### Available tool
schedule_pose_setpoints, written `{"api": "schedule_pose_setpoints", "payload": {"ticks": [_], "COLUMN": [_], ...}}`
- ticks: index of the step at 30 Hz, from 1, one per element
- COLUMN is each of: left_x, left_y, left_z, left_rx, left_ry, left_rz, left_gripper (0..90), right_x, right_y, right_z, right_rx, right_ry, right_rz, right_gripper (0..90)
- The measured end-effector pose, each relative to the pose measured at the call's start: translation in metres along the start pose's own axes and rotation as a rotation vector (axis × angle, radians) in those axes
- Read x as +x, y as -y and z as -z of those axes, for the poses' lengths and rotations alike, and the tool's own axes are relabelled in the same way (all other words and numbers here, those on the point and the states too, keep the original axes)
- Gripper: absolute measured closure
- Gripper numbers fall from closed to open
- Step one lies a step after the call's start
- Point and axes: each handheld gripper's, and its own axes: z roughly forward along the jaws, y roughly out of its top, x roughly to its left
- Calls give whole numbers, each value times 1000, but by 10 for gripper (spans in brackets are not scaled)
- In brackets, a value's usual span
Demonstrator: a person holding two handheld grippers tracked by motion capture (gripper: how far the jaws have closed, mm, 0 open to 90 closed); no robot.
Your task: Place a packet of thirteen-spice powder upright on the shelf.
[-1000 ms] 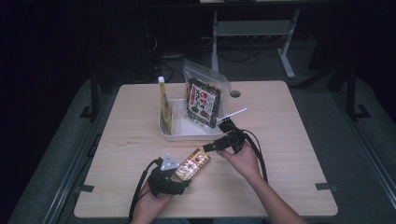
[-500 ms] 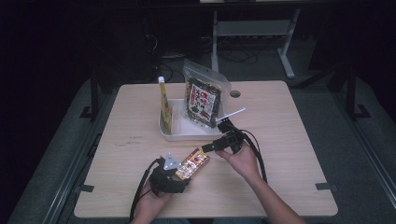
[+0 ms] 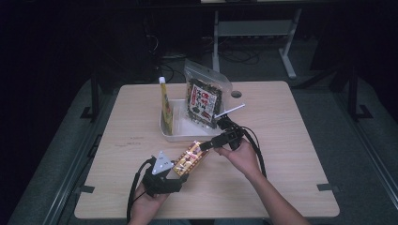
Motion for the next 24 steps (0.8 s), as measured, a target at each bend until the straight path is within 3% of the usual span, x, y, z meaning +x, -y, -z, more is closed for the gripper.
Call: {"api": "schedule_pose_setpoints", "payload": {"ticks": [5, 7, 14, 17, 24], "left_x": [0, 0, 0, 1, 8], "left_y": [-2, -2, -2, -1, 2], "left_z": [6, 7, 9, 8, 2], "left_rx": [-38, -52, -88, -80, -45], "left_ry": [-3, -3, 1, 9, 18], "left_rz": [-11, -10, -9, -3, 15], "left_gripper": [327, 327, 326, 326, 323], "right_x": [-1, -1, 6, 11, 17], "right_y": [-3, -5, -9, -11, -16], "right_z": [-6, -10, -13, -13, -6], "right_rx": [14, 17, 19, 35, 21], "right_ry": [-30, -81, -169, -138, -141], "right_rz": [-15, -33, -36, -19, -23], "right_gripper": [306, 312, 439, 458, 563]}}
